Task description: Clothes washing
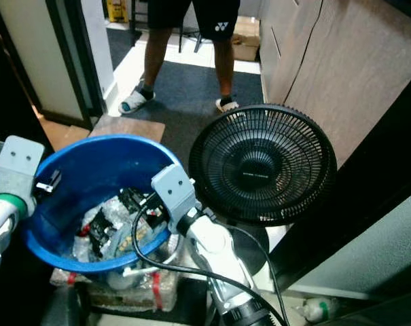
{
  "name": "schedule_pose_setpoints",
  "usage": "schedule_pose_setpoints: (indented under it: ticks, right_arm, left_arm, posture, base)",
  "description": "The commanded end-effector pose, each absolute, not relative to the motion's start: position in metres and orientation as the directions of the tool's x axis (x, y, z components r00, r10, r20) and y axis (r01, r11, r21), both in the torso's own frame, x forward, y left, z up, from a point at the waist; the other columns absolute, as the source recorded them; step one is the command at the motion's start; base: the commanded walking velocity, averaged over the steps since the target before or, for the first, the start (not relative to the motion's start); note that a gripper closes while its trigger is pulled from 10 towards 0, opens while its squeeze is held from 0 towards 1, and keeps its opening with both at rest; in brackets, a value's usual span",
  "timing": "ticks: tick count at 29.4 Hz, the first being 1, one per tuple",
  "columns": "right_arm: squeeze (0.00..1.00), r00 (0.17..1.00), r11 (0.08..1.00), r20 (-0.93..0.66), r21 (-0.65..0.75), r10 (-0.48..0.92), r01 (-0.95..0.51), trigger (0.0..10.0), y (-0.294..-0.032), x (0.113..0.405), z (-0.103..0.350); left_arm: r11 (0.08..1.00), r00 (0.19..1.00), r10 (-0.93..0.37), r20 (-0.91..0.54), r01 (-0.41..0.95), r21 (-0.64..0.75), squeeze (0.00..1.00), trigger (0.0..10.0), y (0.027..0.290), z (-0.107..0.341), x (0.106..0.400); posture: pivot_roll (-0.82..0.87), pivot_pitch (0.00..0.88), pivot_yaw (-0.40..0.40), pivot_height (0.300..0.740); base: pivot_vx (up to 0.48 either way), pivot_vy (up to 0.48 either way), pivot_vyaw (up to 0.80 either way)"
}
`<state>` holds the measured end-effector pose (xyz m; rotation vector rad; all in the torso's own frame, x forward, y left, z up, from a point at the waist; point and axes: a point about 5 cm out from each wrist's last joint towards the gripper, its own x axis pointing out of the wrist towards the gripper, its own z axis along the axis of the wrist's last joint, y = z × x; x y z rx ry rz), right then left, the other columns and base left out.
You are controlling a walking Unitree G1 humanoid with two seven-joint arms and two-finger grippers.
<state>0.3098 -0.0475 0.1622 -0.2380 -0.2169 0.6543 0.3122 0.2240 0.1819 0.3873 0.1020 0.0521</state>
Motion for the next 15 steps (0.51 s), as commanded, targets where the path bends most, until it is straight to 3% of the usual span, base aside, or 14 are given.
schedule_pose_setpoints:
  ticks: [1, 6, 15]
  right_arm:
    - [0.0, 0.787, 0.779, 0.114, -0.286, 0.606, -0.558, 10.0, -0.049, 0.313, 0.16]
    - [0.0, 0.819, 0.809, 0.106, -0.272, 0.564, -0.522, 10.0, -0.057, 0.321, 0.161]
    - [0.0, 0.86, 0.852, 0.108, -0.248, 0.498, -0.462, 10.0, -0.077, 0.329, 0.161]
  left_arm:
    - [0.933, 0.967, 0.011, -0.253, 0.081, 0.35, 0.0, 10.0, 0.209, 0.144, 0.307]
    - [0.934, 0.969, -0.03, -0.244, 0.114, 0.338, 0.0, 10.0, 0.191, 0.143, 0.312]
    - [0.884, 0.974, -0.077, -0.211, 0.164, 0.437, 0.0, 10.0, 0.173, 0.146, 0.322]
  posture:
    - [0.13, 0.089, -0.018, 0.3]
    - [0.13, 0.088, -0.019, 0.3]
    - [0.12, 0.084, -0.011, 0.3]
  base:
    - [0.0, 0.0, 0.0]
    - [0.0, 0.0, 0.0]
    - [0.0, 0.0, 0.0]
